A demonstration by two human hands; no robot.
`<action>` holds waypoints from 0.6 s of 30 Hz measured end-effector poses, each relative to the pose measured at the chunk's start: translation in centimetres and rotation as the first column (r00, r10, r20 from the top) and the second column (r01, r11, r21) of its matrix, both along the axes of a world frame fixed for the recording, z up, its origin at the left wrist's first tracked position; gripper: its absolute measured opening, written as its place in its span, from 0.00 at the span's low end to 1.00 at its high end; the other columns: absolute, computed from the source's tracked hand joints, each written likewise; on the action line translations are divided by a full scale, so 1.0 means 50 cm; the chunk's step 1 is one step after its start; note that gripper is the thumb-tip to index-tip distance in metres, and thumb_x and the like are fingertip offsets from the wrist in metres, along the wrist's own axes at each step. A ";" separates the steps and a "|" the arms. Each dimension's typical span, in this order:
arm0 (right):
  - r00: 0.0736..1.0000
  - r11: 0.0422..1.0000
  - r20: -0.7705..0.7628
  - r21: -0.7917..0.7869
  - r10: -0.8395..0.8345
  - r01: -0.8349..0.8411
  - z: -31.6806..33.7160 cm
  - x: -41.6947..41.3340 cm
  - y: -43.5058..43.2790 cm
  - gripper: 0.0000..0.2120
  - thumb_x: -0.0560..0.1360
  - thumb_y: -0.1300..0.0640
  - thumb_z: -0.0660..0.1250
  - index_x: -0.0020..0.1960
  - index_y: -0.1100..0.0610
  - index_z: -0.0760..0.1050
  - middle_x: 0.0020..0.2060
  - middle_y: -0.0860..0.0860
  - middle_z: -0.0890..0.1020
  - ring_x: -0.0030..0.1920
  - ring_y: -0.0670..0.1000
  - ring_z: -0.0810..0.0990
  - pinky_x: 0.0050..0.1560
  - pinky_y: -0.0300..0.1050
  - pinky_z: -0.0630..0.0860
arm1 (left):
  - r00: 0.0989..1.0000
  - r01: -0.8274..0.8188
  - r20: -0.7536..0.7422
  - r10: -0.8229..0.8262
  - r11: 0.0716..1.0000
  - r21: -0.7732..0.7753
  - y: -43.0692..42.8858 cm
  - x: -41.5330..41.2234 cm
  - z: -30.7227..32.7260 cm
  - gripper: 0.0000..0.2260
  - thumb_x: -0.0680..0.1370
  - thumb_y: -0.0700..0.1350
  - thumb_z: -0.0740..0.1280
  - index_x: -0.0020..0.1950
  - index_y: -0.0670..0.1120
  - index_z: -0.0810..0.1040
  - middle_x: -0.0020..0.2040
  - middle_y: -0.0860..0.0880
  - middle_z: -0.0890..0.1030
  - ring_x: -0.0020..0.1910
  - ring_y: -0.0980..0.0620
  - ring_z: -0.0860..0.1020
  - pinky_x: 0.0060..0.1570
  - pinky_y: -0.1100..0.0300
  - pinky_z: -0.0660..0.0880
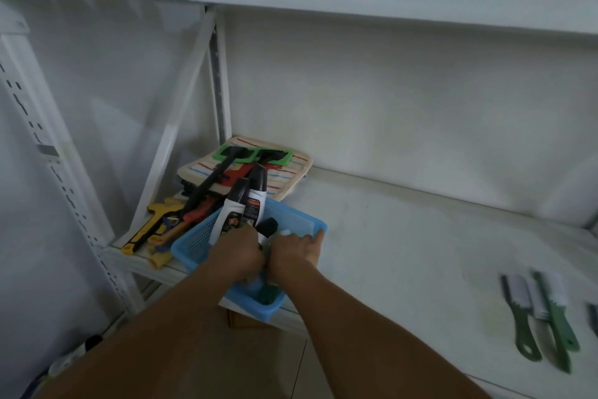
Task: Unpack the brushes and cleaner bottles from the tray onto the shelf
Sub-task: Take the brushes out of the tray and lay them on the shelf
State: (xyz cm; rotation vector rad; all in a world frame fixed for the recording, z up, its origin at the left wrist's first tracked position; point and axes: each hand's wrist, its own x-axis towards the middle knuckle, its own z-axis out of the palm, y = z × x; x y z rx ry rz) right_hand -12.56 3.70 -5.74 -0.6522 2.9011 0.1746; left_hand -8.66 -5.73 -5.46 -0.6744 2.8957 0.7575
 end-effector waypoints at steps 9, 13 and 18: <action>0.997 0.983 -0.011 -0.170 -0.075 0.072 -0.008 0.013 -0.010 0.07 0.75 0.52 0.66 0.52 0.52 0.76 0.51 0.49 0.82 0.57 0.53 0.80 0.75 0.69 0.37 | 0.963 -0.162 -0.147 0.228 0.918 0.361 -0.026 0.024 0.026 0.05 0.71 0.39 0.68 0.38 0.38 0.81 0.30 0.42 0.84 0.30 0.45 0.84 0.33 0.50 0.83; 0.982 0.932 -0.007 -0.316 -0.189 0.177 -0.008 0.002 -0.016 0.11 0.76 0.50 0.65 0.54 0.55 0.76 0.50 0.50 0.81 0.55 0.54 0.82 0.77 0.64 0.42 | 0.911 -0.187 -0.201 0.359 0.797 0.574 -0.013 0.055 0.050 0.09 0.77 0.39 0.65 0.41 0.36 0.82 0.33 0.40 0.85 0.27 0.48 0.80 0.27 0.59 0.76; 0.935 0.672 0.227 -0.651 -0.272 0.353 0.042 -0.029 0.027 0.18 0.75 0.48 0.68 0.58 0.60 0.75 0.56 0.57 0.81 0.58 0.59 0.81 0.66 0.52 0.72 | 0.787 -0.223 -0.336 0.518 0.746 0.627 0.033 0.063 0.086 0.12 0.80 0.43 0.61 0.39 0.41 0.75 0.35 0.38 0.77 0.32 0.44 0.74 0.35 0.52 0.71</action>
